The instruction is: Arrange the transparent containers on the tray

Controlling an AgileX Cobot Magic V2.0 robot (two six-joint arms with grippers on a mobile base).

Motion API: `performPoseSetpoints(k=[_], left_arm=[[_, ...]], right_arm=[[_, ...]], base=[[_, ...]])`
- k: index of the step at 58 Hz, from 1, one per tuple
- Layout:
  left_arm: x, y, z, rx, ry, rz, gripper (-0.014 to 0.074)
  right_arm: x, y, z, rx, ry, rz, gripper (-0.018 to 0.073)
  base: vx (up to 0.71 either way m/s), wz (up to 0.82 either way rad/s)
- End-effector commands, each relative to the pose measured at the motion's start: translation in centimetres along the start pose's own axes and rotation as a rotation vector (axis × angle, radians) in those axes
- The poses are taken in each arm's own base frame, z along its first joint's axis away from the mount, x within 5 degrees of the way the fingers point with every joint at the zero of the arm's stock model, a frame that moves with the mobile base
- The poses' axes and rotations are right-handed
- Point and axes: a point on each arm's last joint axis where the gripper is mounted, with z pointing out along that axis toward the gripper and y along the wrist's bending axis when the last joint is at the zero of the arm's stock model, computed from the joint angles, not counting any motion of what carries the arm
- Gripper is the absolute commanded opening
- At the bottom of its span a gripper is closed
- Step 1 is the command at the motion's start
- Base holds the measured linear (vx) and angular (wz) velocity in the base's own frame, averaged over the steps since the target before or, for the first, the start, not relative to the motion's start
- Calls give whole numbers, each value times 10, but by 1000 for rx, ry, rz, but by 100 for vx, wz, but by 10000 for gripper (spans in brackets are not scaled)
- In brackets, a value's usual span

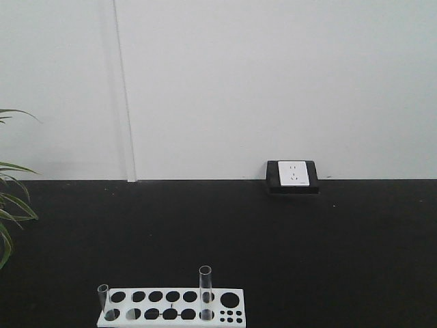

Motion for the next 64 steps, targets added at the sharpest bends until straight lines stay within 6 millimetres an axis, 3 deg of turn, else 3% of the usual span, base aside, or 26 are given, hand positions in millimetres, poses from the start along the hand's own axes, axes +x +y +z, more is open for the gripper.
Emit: performPoseSetpoints(k=[1,14,31,43,55,64], left_arm=[[-6,0,10,5,-42,-24,32],[22,-5,23,23,79,-82,175],[60,-11,29,34,189,-92,450],[71,-13,41,38,232,-95,478],[80,-22,61,85,247,-131,478],[92,-45,80,193,261,-130,478]], right_arm=[[-14,0,7,1,-63,21,14],[-5,0,18,2,22,30,98],[1,0,23,2,55,28,346],[1,0,23,2,54,27,457],[1,0,23,2,54,27,469],[1,0,23,2,54,27,469]], base=[[0,0],[0,0],[0,0],[0,0],[0,0],[0,0]])
